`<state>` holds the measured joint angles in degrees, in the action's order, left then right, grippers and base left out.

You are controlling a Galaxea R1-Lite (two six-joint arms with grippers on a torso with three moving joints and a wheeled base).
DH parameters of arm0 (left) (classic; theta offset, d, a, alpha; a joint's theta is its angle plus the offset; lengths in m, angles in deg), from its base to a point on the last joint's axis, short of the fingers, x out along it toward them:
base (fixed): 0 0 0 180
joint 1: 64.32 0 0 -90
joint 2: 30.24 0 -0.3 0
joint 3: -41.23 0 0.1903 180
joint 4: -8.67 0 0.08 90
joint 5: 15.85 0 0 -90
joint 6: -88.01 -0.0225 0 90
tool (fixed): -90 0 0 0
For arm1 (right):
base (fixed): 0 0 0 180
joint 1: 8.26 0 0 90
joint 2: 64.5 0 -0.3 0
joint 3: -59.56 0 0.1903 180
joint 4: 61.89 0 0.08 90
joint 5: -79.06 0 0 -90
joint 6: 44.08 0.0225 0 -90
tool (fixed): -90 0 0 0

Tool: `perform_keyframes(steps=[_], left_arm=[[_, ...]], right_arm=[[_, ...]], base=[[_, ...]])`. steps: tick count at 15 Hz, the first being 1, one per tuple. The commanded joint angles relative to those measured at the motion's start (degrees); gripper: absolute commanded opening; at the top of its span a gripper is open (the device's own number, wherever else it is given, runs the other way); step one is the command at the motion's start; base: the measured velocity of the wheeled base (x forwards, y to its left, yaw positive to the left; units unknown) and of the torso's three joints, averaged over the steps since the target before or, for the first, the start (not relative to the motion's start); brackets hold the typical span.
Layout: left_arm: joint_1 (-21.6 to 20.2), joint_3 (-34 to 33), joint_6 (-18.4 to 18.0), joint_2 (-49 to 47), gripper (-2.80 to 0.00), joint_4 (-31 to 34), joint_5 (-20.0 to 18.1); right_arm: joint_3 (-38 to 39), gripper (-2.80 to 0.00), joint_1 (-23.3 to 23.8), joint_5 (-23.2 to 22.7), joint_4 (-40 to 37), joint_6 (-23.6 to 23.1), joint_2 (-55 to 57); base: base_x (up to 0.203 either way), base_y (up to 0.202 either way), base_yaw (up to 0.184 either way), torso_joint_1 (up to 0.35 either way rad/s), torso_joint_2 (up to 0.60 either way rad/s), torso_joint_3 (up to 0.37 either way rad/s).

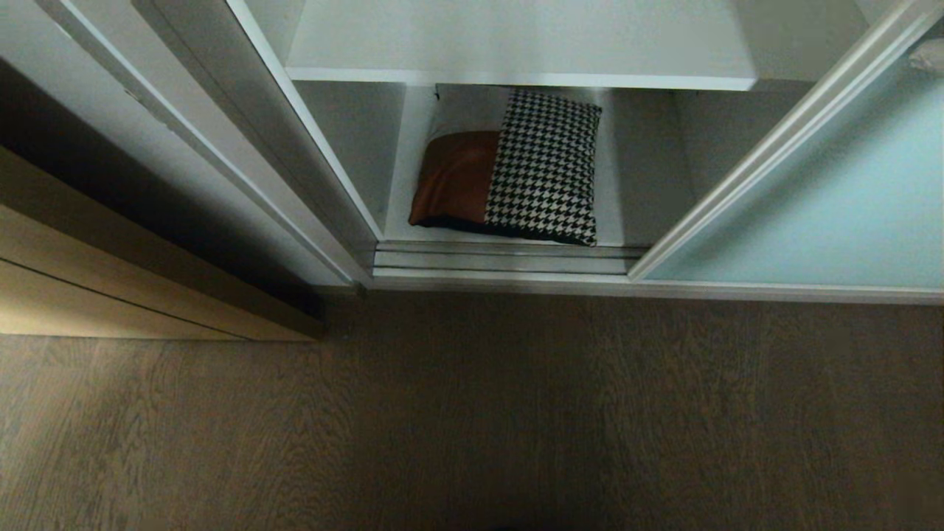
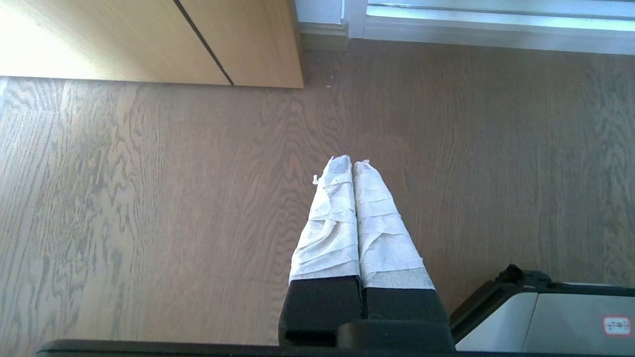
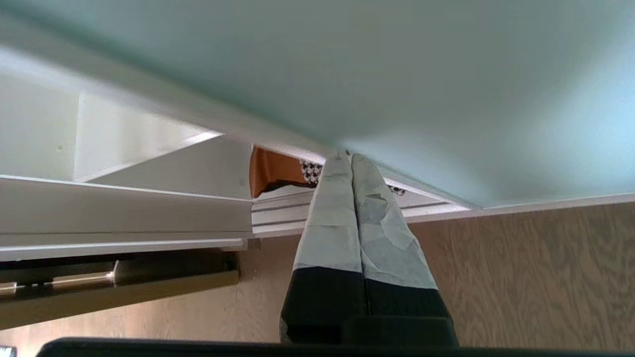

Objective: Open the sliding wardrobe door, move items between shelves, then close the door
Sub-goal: Close the door

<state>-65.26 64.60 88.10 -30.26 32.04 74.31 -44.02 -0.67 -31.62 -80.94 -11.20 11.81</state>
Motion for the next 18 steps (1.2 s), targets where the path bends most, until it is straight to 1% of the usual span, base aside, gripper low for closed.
perform_keyframes(steps=[1, 5, 7, 10, 14, 16, 18], left_arm=[[-0.03, -0.09, 0.00, -0.06, -2.80, 0.00, 0.02], [-0.03, -0.09, 0.05, -0.06, -2.80, 0.00, 0.02], [-0.03, -0.09, 0.00, -0.06, -2.80, 0.00, 0.02], [-0.03, -0.09, 0.00, -0.06, -2.80, 0.00, 0.02], [-0.03, -0.09, 0.00, -0.06, -2.80, 0.00, 0.02], [-0.03, -0.09, 0.00, -0.06, -2.80, 0.00, 0.02], [-0.03, -0.09, 0.00, -0.06, -2.80, 0.00, 0.02]], right_arm=[[-0.24, -2.80, -0.04, -0.14, 0.16, 0.17, 1.85], [-0.18, -2.80, -0.61, -0.14, 1.74, 0.17, 2.69], [-0.12, -2.80, -1.88, -0.06, 2.45, 0.08, 2.64], [-0.02, -2.80, -5.10, 0.20, 2.50, -0.09, 2.62], [1.34, -2.80, -11.52, 1.43, 2.51, -0.26, 2.30], [1.87, -2.80, -15.92, 4.10, 2.57, -0.49, 2.35], [1.96, -2.80, -22.00, 7.04, 2.60, -0.82, 2.46]], base=[[0.000, 0.000, 0.000, 0.000, 0.00, 0.000], [0.000, 0.000, 0.000, 0.000, 0.00, 0.000], [0.000, 0.000, 0.000, 0.000, 0.00, 0.000], [0.000, 0.000, 0.000, 0.000, 0.00, 0.000], [0.000, 0.000, 0.000, 0.000, 0.00, 0.000], [0.000, 0.000, 0.000, 0.000, 0.00, 0.000], [0.000, 0.000, 0.000, 0.000, 0.00, 0.000]])
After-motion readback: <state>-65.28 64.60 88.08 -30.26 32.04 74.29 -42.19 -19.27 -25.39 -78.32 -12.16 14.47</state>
